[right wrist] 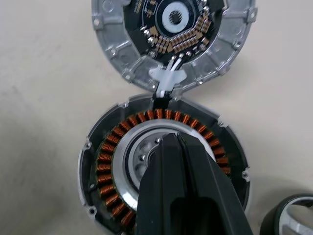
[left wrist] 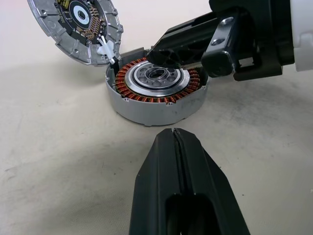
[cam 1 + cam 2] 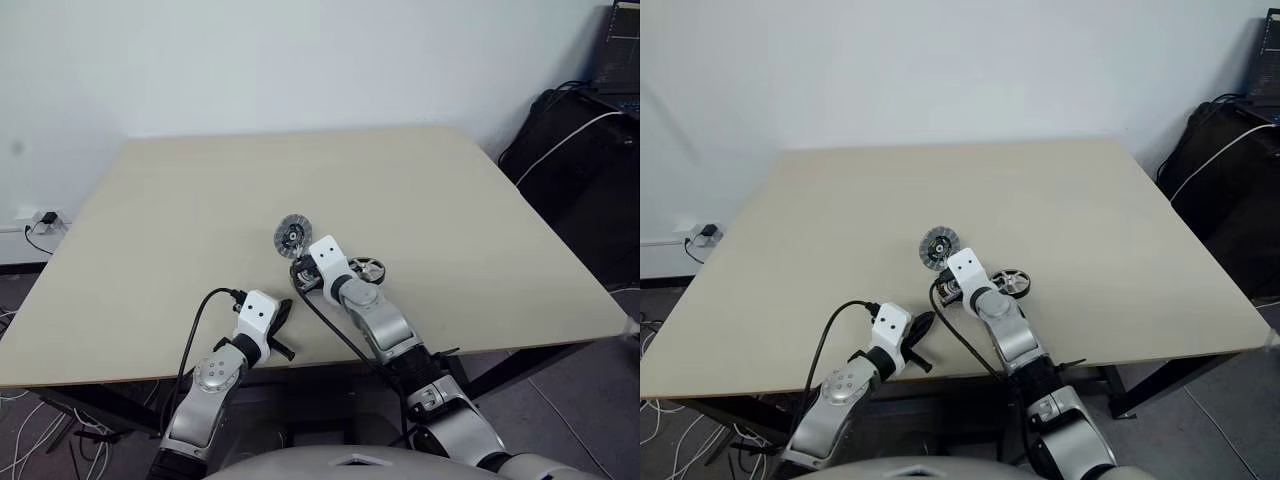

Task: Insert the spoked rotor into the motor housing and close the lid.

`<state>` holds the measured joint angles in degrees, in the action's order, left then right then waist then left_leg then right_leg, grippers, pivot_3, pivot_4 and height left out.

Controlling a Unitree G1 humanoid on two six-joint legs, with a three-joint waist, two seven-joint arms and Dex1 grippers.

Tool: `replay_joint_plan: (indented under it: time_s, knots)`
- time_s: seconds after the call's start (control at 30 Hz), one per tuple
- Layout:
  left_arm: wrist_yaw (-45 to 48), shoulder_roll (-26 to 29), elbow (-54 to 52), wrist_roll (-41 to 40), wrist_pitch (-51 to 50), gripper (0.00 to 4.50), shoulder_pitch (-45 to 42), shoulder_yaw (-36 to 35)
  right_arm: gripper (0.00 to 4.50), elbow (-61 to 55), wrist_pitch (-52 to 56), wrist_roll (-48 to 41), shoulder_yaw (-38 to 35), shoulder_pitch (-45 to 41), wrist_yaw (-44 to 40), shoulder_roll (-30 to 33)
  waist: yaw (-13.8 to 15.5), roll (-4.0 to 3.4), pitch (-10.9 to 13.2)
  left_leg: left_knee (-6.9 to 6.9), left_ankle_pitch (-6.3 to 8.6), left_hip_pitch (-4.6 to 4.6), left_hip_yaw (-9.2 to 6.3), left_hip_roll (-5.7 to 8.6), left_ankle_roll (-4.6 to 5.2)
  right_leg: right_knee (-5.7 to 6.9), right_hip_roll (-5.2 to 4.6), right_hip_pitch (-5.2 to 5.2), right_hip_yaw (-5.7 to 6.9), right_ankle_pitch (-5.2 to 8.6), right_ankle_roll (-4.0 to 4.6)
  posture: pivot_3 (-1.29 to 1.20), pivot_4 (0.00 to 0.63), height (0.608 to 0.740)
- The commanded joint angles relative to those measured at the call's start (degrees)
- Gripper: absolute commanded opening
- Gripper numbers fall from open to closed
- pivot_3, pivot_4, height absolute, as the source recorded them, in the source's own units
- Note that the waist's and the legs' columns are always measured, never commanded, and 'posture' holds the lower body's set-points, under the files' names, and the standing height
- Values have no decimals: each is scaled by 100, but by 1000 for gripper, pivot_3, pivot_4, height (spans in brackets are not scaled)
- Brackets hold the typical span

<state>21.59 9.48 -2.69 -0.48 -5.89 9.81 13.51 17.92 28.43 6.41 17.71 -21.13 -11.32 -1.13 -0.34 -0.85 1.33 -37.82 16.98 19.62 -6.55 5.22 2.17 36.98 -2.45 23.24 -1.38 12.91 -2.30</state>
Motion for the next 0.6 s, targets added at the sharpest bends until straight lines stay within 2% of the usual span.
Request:
replay_joint_plan:
  time_s: [0.03, 0.37, 0.6]
  knots:
    - [64, 24, -104, -45, 19, 33, -92, 5, 37, -194, 66, 21, -19, 77, -40, 44, -2, -2, -1, 0, 0, 0, 0, 0, 0, 0, 0, 0, 0, 0, 0, 0, 0, 740]
    - [130, 6, -46, -35, 10, 33, -166, 9, 37, -698, 306, -8, -111, 442, -82, 292, -3, -7, -16, -2, 0, -2, -2, 1, 1, 0, -1, -6, 0, 1, -1, 0, 0, 740]
    - [158, 12, -27, -38, -7, 33, -206, 10, 37, -803, -184, -161, -216, 297, -42, 96, -12, -7, -15, -1, 0, 0, -2, 0, 0, -1, 0, -3, 0, 0, -1, 0, 0, 740]
